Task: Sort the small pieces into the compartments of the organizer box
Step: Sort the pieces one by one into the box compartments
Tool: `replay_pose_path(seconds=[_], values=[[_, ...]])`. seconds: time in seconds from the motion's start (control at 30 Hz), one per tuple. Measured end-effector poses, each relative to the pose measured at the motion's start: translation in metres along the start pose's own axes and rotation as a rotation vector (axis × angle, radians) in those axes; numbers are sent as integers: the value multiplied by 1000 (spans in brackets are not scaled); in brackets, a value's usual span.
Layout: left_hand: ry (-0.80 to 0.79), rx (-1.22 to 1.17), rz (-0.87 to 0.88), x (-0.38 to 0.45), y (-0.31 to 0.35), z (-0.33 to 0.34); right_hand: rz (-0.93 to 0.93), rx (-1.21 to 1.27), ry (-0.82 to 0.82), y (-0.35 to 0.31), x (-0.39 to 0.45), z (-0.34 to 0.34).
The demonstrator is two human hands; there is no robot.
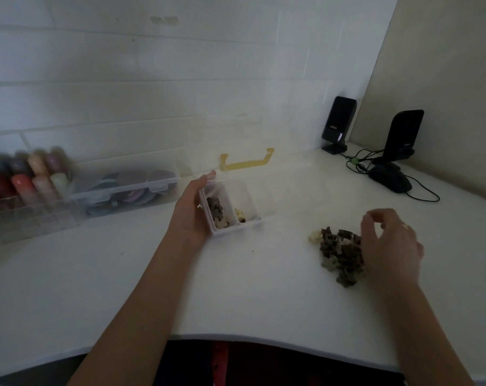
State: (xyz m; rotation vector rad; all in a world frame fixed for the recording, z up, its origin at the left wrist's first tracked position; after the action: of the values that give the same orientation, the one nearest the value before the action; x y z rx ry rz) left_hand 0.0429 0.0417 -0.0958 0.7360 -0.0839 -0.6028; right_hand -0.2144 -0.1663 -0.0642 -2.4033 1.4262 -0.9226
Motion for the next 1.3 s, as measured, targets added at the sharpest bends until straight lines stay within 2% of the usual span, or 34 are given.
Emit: replay_pose_path(seconds=[0.1, 0.23, 0.33, 0.63, 0.8, 1.1, 1.2, 1.3], values=[[-1, -57, -10, -2, -1, 2, -9, -26, -303, -5, -6, 29], [-27, -34, 4, -4, 1, 8, -272, 67, -399, -38, -21, 40], [-42, 14, -2, -5, 1, 11, -323, 122, -456, -50, -28, 47], [-55, 59, 10, -6, 2, 12, -376, -125, -425, -74, -16, 52], [-62, 67, 0, -6, 2, 15, -413, -22, -403, -90, -17, 51], [-99, 27, -5, -8, 1, 17, -381, 378, -480, -81, -22, 52], [-109, 30, 6, -9, 2, 17, -410, 345, -513, -81, -23, 57], [-109, 39, 10, -6, 1, 14, -462, 185, -516, -80, -25, 63]])
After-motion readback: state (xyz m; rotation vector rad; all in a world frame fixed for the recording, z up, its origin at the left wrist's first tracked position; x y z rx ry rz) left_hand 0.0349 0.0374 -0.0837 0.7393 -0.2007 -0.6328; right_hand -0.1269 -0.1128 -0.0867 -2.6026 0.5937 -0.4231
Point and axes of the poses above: each hand's wrist, its own x-axis towards the middle knuckle, its own z-axis out of the palm, y = z × x, the point moved 8 cm from there along x, towards the middle knuckle, and after that the axes turned 9 degrees about -x, right-handed, at the moved point
